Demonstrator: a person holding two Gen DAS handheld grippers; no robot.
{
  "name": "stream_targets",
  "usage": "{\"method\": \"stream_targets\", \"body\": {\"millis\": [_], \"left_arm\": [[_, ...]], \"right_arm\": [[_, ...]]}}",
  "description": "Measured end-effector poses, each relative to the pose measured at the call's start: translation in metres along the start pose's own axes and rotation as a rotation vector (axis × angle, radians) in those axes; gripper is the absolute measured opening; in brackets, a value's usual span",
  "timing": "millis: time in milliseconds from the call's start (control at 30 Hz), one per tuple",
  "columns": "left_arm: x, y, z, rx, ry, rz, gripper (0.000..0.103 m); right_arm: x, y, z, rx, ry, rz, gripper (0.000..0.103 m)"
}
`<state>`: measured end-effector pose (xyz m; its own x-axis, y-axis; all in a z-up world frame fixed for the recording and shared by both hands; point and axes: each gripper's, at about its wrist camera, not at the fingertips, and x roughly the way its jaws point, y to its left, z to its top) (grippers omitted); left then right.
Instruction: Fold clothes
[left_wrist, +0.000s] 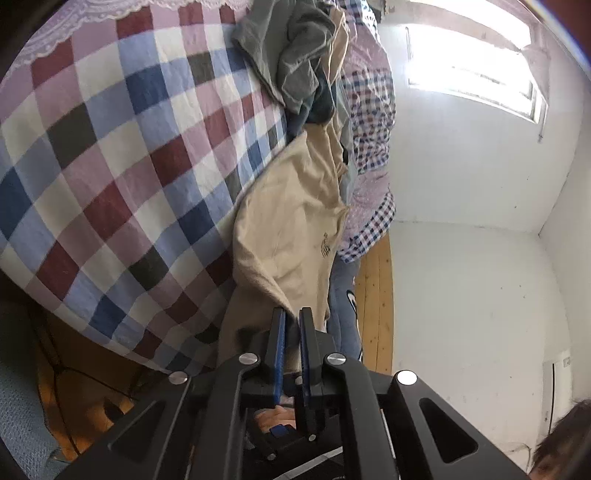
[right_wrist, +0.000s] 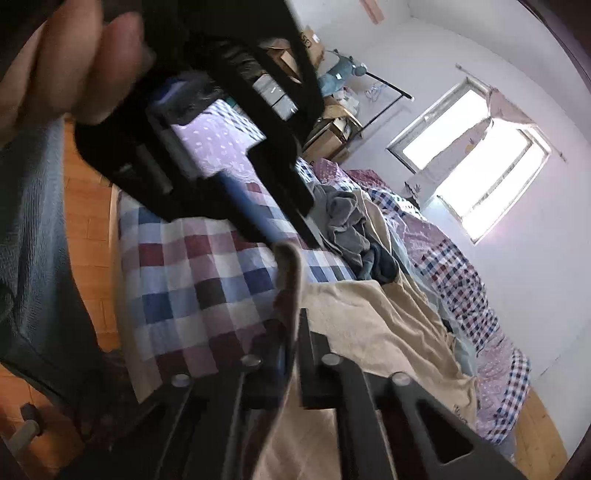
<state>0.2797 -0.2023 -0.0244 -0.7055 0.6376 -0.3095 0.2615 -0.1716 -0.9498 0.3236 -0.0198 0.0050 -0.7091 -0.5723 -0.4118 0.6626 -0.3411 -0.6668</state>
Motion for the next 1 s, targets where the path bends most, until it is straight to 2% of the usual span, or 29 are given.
{"method": "stream_targets", "body": {"millis": [67, 133, 233, 433, 500, 533, 567, 633, 667, 733, 833, 900, 967, 1000], "left_arm": [[0.000, 0.001, 0.000, -0.001, -0.017, 0.020, 0.052], [0.000, 0.001, 0.000, -0.002, -0.035, 0.041, 0.062], [0.006, 0.001, -0.002, 0.007, -0.044, 0.062, 0.065], [0.015, -0.001, -0.008, 0.026, -0.029, 0.067, 0.065], [0.014, -0.001, -0.009, 0.029, -0.035, 0.063, 0.058], [0.012, -0.001, -0.009, 0.030, -0.037, 0.064, 0.047], [0.012, 0.000, -0.009, 0.029, -0.039, 0.068, 0.043], [0.008, 0.002, -0.010, 0.024, -0.041, 0.074, 0.040], [0.006, 0.003, -0.011, 0.022, -0.046, 0.075, 0.034], [0.002, 0.003, -0.011, 0.020, -0.062, 0.066, 0.032], [-0.002, 0.003, -0.009, 0.021, -0.078, 0.041, 0.028], [0.001, 0.002, -0.008, 0.023, -0.075, 0.036, 0.027], [0.002, 0.002, -0.008, 0.027, -0.071, 0.035, 0.022], [0.003, 0.001, -0.008, 0.028, -0.069, 0.033, 0.022]], "right_arm": [[-0.002, -0.007, 0.003, 0.027, -0.011, 0.011, 0.000], [-0.004, -0.015, 0.006, 0.060, -0.020, 0.029, 0.000], [-0.005, -0.019, 0.008, 0.088, -0.026, 0.063, 0.000], [-0.011, -0.001, 0.007, 0.041, -0.027, 0.113, 0.000], [-0.013, 0.006, 0.006, 0.024, -0.025, 0.128, 0.000], [-0.012, 0.007, 0.006, 0.021, -0.023, 0.134, 0.000], [-0.012, 0.008, 0.006, 0.019, -0.020, 0.137, 0.001], [-0.011, 0.008, 0.006, 0.015, -0.017, 0.147, 0.002], [-0.011, 0.008, 0.006, 0.015, -0.017, 0.156, 0.002], [-0.011, 0.011, 0.005, -0.001, -0.017, 0.162, 0.004], [-0.010, 0.017, 0.004, -0.025, -0.012, 0.162, 0.010], [-0.012, 0.019, 0.004, -0.020, -0.007, 0.162, 0.017], [-0.012, 0.019, 0.004, -0.016, -0.007, 0.150, 0.033], [-0.012, 0.018, 0.004, -0.016, -0.010, 0.141, 0.035]]}}
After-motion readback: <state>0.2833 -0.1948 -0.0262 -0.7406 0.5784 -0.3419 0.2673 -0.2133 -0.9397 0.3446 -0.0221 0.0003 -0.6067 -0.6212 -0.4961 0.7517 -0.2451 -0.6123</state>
